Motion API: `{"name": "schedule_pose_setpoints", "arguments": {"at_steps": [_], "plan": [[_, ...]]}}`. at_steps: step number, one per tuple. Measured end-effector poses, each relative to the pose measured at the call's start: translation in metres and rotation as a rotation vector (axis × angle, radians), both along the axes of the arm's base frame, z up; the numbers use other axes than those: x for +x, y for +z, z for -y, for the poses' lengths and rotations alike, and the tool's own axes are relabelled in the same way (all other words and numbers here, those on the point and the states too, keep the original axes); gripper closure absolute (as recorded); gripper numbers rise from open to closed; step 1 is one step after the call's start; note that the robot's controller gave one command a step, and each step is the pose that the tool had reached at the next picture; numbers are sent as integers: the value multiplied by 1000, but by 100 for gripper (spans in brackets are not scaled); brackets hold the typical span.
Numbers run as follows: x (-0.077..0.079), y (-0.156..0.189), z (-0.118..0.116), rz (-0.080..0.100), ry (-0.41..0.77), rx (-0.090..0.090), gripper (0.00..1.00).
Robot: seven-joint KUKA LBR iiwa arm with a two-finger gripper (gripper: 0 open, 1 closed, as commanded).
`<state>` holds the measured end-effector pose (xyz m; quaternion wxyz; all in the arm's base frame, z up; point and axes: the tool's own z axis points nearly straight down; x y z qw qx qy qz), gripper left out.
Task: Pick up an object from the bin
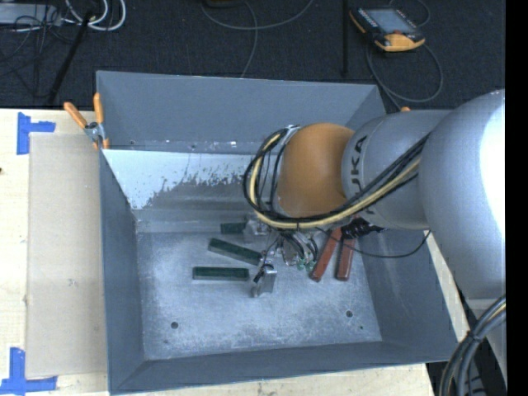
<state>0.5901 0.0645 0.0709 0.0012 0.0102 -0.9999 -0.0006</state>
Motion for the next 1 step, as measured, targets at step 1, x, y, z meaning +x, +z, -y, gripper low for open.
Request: {"name": "schedule_pose_setpoints", "arguments": {"at_steps": [1], "plan": [[0,4,1,2,-3,0,100]]}}
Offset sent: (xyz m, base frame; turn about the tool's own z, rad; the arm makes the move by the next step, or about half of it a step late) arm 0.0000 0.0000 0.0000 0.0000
